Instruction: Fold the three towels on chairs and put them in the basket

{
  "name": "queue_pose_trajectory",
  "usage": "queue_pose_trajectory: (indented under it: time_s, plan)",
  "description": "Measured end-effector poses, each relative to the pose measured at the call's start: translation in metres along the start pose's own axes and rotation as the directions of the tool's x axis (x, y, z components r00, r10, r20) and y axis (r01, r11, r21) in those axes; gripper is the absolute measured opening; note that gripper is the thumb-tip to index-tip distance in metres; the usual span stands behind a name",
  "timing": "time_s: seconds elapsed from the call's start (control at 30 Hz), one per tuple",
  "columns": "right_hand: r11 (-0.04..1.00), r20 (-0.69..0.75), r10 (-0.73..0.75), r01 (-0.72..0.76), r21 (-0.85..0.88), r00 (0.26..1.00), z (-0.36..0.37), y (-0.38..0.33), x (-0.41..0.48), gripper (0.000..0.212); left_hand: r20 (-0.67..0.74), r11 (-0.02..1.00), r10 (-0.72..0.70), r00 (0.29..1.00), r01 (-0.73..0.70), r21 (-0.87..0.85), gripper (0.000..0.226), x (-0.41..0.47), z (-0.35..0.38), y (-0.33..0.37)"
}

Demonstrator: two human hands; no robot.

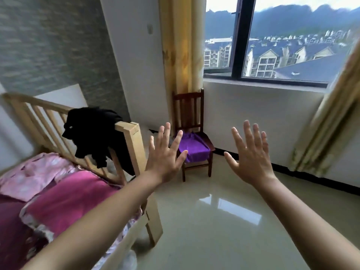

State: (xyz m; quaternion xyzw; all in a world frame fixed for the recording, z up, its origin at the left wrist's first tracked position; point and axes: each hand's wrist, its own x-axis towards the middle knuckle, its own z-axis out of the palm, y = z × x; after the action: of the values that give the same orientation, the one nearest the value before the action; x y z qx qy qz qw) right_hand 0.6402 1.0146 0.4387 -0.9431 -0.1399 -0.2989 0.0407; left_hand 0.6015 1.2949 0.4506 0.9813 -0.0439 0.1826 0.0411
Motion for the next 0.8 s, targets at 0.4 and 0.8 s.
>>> queue_pose_trajectory:
  time_s: [0.4,0.8]
  plan:
    - [0.997,0.162,-0.055,0.045,0.062,0.985,0.175,0.091,0.237,0.087,0.082,0.975,-0.218,0.972,0.221,-0.026,0.081,0.254,0.103,-0.020]
    - [1.000,0.272,-0.026,0.029,-0.007,0.962,0.382,0.135,0.447,0.079,0.200,0.926,-0.298,0.933,0.334,-0.178,0.069,0.514,0.268,-0.105]
